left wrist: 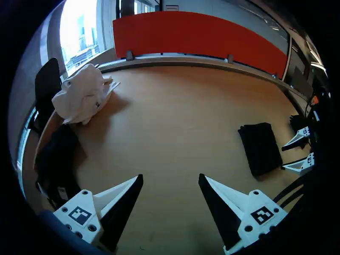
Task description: Fold towel
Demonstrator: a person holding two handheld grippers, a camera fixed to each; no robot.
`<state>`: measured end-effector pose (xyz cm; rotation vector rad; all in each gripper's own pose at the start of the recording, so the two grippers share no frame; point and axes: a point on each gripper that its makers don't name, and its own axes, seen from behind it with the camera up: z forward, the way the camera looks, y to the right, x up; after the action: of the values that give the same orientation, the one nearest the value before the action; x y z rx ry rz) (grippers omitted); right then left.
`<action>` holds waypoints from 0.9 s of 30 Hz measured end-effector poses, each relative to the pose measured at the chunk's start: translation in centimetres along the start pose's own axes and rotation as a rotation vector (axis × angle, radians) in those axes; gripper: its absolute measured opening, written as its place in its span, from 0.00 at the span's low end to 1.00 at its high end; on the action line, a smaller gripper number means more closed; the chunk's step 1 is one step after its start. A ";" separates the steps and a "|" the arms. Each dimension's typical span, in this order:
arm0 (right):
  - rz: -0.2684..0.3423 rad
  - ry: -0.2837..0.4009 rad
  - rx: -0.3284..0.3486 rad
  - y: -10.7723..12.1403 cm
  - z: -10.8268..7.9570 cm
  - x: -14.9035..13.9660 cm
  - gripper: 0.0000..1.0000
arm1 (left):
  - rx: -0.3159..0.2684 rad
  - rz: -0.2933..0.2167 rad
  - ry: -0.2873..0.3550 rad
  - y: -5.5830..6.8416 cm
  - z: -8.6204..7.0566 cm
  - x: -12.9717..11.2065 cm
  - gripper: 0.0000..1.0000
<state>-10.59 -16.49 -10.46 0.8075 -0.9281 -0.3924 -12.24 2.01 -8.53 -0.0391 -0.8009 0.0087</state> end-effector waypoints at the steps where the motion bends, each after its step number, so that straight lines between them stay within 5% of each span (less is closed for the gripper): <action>1: 0.002 -0.003 -0.001 0.0 0.0 -0.2 0.83 | 0.000 0.001 0.000 0.0 0.0 0.0 0.97; 10: 0.014 -0.033 -0.009 0.2 -0.1 -1.9 0.80 | -0.003 0.004 0.001 0.2 0.1 0.1 0.97; 27: 0.034 -0.060 -0.024 0.4 0.4 -3.4 0.44 | 0.000 0.000 0.002 0.1 -0.1 0.0 0.97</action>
<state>-12.84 -14.30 -11.94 0.7606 -0.9902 -0.3998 -12.21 2.09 -8.60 -0.0391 -0.7993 0.0082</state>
